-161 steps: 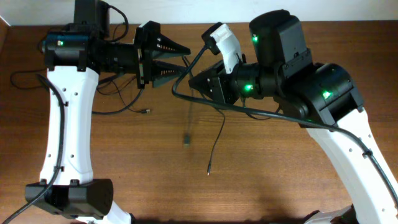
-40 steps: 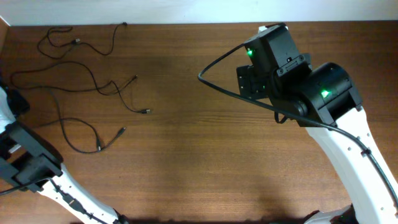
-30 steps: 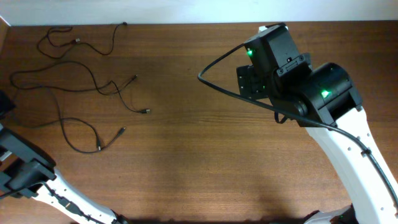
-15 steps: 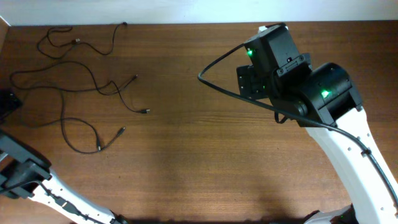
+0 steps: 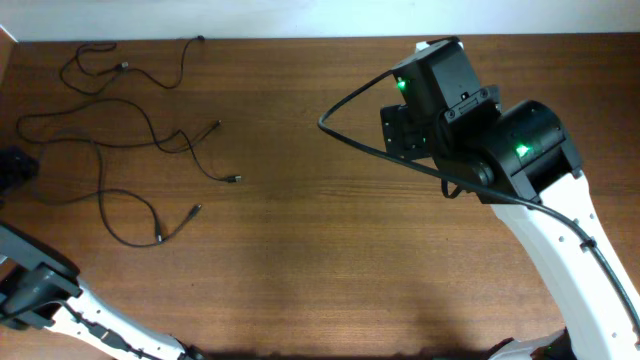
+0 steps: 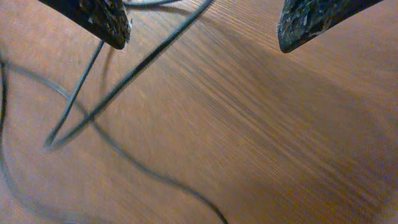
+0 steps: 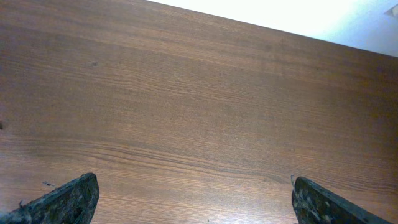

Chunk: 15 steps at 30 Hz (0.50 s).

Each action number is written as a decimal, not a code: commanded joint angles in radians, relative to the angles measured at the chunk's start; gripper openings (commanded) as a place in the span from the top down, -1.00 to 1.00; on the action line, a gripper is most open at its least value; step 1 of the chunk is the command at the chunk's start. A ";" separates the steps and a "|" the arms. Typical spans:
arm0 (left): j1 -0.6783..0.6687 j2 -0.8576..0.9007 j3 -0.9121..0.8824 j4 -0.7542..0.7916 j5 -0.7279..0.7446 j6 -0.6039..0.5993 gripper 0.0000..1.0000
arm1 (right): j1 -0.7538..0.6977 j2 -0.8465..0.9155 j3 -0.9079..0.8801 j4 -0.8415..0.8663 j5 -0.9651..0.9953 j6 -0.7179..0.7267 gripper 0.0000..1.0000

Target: Untangle cables

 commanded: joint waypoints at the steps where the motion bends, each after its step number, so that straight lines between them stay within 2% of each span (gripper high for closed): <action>1: -0.019 -0.019 -0.107 0.063 0.017 0.084 -0.53 | 0.004 0.003 0.008 0.000 0.019 0.006 -0.97; 4: -0.024 -0.019 -0.161 0.129 0.016 0.084 -0.37 | 0.004 0.003 0.008 0.000 0.019 0.006 -0.97; 7: -0.023 -0.019 -0.166 0.166 -0.018 0.082 0.02 | 0.004 0.003 0.008 0.000 0.019 0.006 -0.97; 8: -0.023 -0.019 -0.162 0.166 -0.034 0.078 0.22 | 0.004 0.003 0.008 0.000 0.019 0.006 -0.97; 9: -0.023 -0.019 -0.154 0.166 -0.060 0.054 0.51 | 0.004 0.003 0.008 0.000 0.019 0.006 -0.97; 10: -0.021 -0.020 -0.146 0.165 -0.095 0.013 0.64 | 0.004 0.003 0.008 0.000 0.019 0.006 -0.97; 13: 0.002 -0.028 -0.116 0.156 -0.209 -0.126 0.90 | 0.004 0.003 0.008 0.000 0.019 0.006 -0.97; 15: 0.024 -0.040 -0.114 0.136 -0.290 -0.183 0.86 | 0.004 0.003 0.008 0.000 0.019 0.006 -0.97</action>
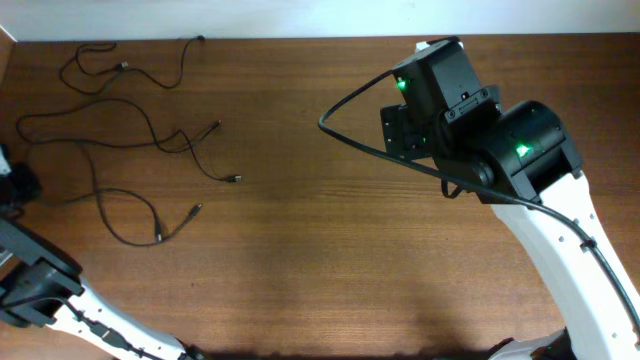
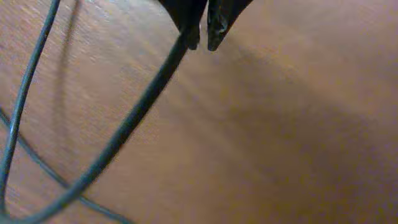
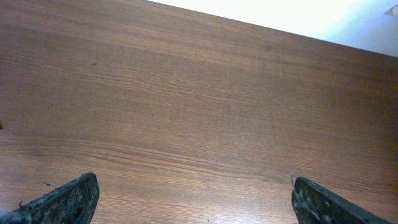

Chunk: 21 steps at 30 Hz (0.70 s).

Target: Untangle cables

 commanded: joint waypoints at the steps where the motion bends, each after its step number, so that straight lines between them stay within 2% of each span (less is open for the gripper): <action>1: 0.048 -0.044 0.029 -0.034 -0.186 -0.145 0.87 | 0.004 0.003 0.008 0.001 0.019 0.005 -0.97; 4: 0.072 -0.047 0.029 -0.089 -0.333 -0.146 0.97 | 0.004 0.003 0.008 0.000 0.019 0.005 -0.97; 7: 0.087 -0.047 0.029 -0.108 -0.460 -0.175 0.92 | 0.004 0.003 0.008 0.001 0.019 0.005 -0.97; 10: 0.099 -0.050 0.029 -0.106 -0.472 -0.230 0.74 | 0.004 0.003 0.008 0.001 0.019 0.005 -0.97; 16: 0.098 -0.050 0.044 -0.062 -0.501 -0.177 0.57 | 0.004 0.003 0.008 0.001 0.019 0.005 -0.97; 17: 0.098 -0.050 0.054 -0.058 -0.507 -0.155 0.50 | 0.004 0.003 0.008 0.001 0.019 0.005 -0.97; 19: 0.098 -0.050 0.090 -0.060 -0.505 -0.148 0.21 | 0.004 0.003 0.008 0.001 0.019 0.005 -0.97; 21: 0.096 -0.053 0.115 -0.061 -0.505 -0.149 -0.43 | 0.004 0.003 0.008 0.001 0.019 0.005 -0.97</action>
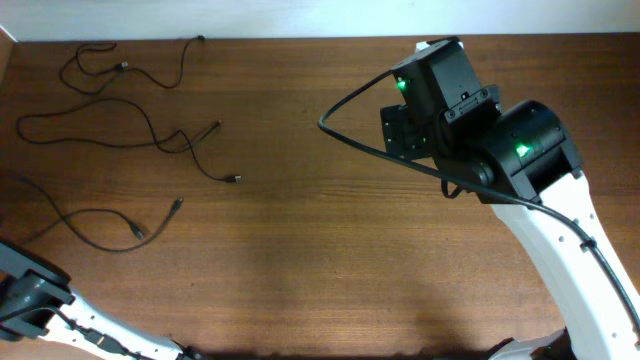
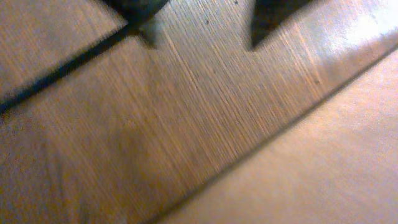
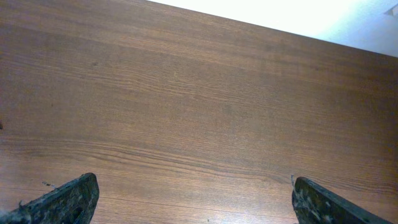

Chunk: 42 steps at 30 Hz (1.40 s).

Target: Untangle cables

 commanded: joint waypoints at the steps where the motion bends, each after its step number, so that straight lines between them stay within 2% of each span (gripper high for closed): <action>1: -0.001 -0.054 0.073 0.002 -0.022 0.019 -0.84 | 0.004 0.003 0.008 0.000 0.019 0.005 -0.97; 2: -0.001 -0.057 0.077 0.002 -0.018 0.019 -0.99 | 0.004 0.003 0.008 0.000 0.019 0.005 -0.97; 8: -0.008 -0.067 0.077 -0.013 0.079 0.019 -0.99 | 0.004 0.003 0.008 0.000 0.019 0.005 -0.97; 10: -0.010 -0.093 0.090 -0.010 0.178 0.019 -0.98 | 0.004 0.003 0.008 0.000 0.019 0.005 -0.97; 13: -0.010 -0.129 0.126 0.004 0.389 0.010 -0.67 | 0.004 0.003 0.008 0.000 0.019 0.005 -0.97; 14: -0.010 -0.144 0.135 0.019 0.461 -0.011 -0.48 | 0.004 0.003 0.008 0.000 0.019 0.005 -0.97; 16: -0.010 -0.178 0.139 0.059 0.574 -0.072 -0.24 | 0.004 0.003 0.008 0.000 0.019 0.005 -0.97; 19: -0.010 -0.195 0.139 0.066 0.680 -0.093 0.48 | 0.004 0.003 0.008 0.000 0.019 0.005 -0.97; 20: -0.010 -0.195 0.139 0.066 0.735 -0.108 0.67 | 0.004 0.003 0.008 0.000 0.019 0.005 -0.97; 21: -0.010 -0.195 0.139 0.066 0.809 -0.122 0.94 | 0.004 0.003 0.008 0.000 0.019 0.005 -0.97; 23: -0.010 -0.195 0.139 0.080 0.940 -0.222 1.00 | 0.004 0.003 0.008 0.000 0.019 0.005 -0.97; 25: -0.032 -0.195 0.139 0.133 1.080 -0.495 1.00 | 0.004 0.003 0.008 0.000 0.019 0.005 -0.97; 27: -0.079 -0.195 0.139 0.192 1.206 -0.658 1.00 | 0.004 0.003 0.008 0.000 0.019 0.005 -0.97; 30: -0.183 -0.195 0.139 0.227 1.363 -0.681 1.00 | 0.004 0.003 0.008 0.000 0.019 0.005 -0.97; 32: -0.259 -0.195 0.138 0.199 1.430 -0.645 1.00 | 0.004 0.003 0.008 0.000 0.019 0.005 -0.97; 35: -0.406 -0.195 0.138 0.062 1.463 -0.525 1.00 | 0.004 0.003 0.008 0.000 0.019 0.005 -0.97; 37: -0.535 -0.195 0.138 -0.115 1.424 -0.402 1.00 | 0.004 0.003 0.008 0.000 0.019 0.005 -0.97; 40: -0.727 -0.195 0.138 -0.298 1.165 -0.310 1.00 | 0.004 0.003 0.008 0.000 0.019 0.005 -0.97; 41: -0.789 -0.195 0.138 -0.333 1.049 -0.309 1.00 | 0.004 0.003 0.008 0.000 0.019 0.005 -0.97; 42: -0.877 -0.195 0.138 -0.379 0.869 -0.309 1.00 | 0.004 0.003 0.008 0.011 0.002 0.012 -0.97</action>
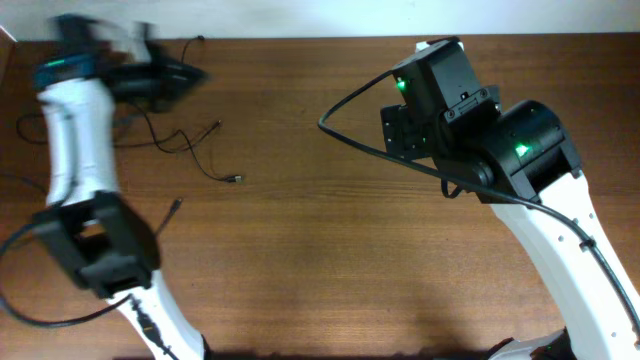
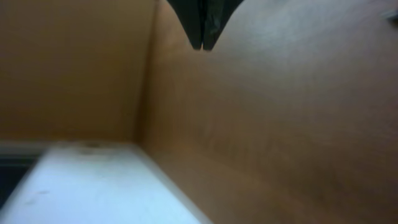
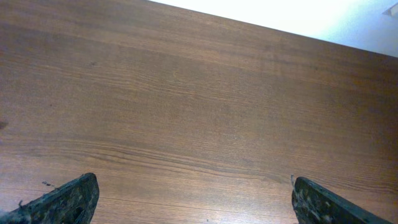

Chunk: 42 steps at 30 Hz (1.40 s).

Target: Untangle cables

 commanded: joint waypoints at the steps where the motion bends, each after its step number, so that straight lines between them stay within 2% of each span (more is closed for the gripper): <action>1: -0.229 -0.010 0.003 -0.103 -0.499 0.096 1.00 | 0.005 0.003 0.009 0.029 -0.017 0.013 -0.97; 3: -0.344 -0.010 0.003 -0.146 -0.686 0.096 1.00 | 0.005 0.002 0.009 0.049 -0.024 0.013 -0.97; 6: -0.478 -0.010 0.003 -0.168 -0.858 0.096 1.00 | 0.005 -0.009 0.011 0.020 -0.056 -0.009 -0.97; 9: -0.569 -0.010 0.003 -0.176 -0.896 0.096 0.99 | 0.004 -0.058 0.011 -0.063 0.028 -0.051 -0.97; 10: -0.584 -0.010 0.003 -0.178 -0.897 0.096 0.92 | 0.005 -0.079 0.011 -0.087 0.046 -0.051 -0.97; 12: -0.603 -0.010 0.003 -0.180 -0.896 0.096 0.45 | 0.005 -0.142 0.011 -0.144 0.053 -0.043 -0.97; 13: -0.608 -0.010 0.003 -0.184 -0.896 0.096 0.33 | 0.005 -0.182 0.011 -0.168 0.045 -0.043 -0.97; 14: -0.612 -0.010 0.003 -0.188 -0.896 0.096 0.31 | 0.005 -0.228 0.011 -0.186 0.032 -0.039 -0.97; 16: -0.618 -0.010 0.003 -0.195 -0.896 0.096 -0.09 | 0.005 -0.308 0.011 -0.210 0.001 0.015 -0.97; 17: -0.621 -0.010 0.003 -0.197 -0.895 0.096 -0.64 | 0.005 -0.346 0.011 -0.222 -0.020 0.044 -0.97; 18: -0.624 -0.010 0.003 -0.198 -0.895 0.096 -0.98 | 0.005 -0.392 0.011 -0.238 -0.051 0.072 -0.97; 25: -0.627 -0.010 0.003 -0.198 -0.896 0.096 -0.98 | 0.005 -0.648 -0.005 -0.317 -0.185 0.139 -0.97; 30: -0.627 -0.010 0.003 -0.198 -0.896 0.096 -0.98 | 0.005 -0.768 -0.016 -0.316 -0.187 0.139 -0.97; 42: -0.627 -0.010 0.003 -0.198 -0.896 0.096 -0.98 | 0.005 -0.832 -0.016 -0.316 -0.187 0.139 -0.97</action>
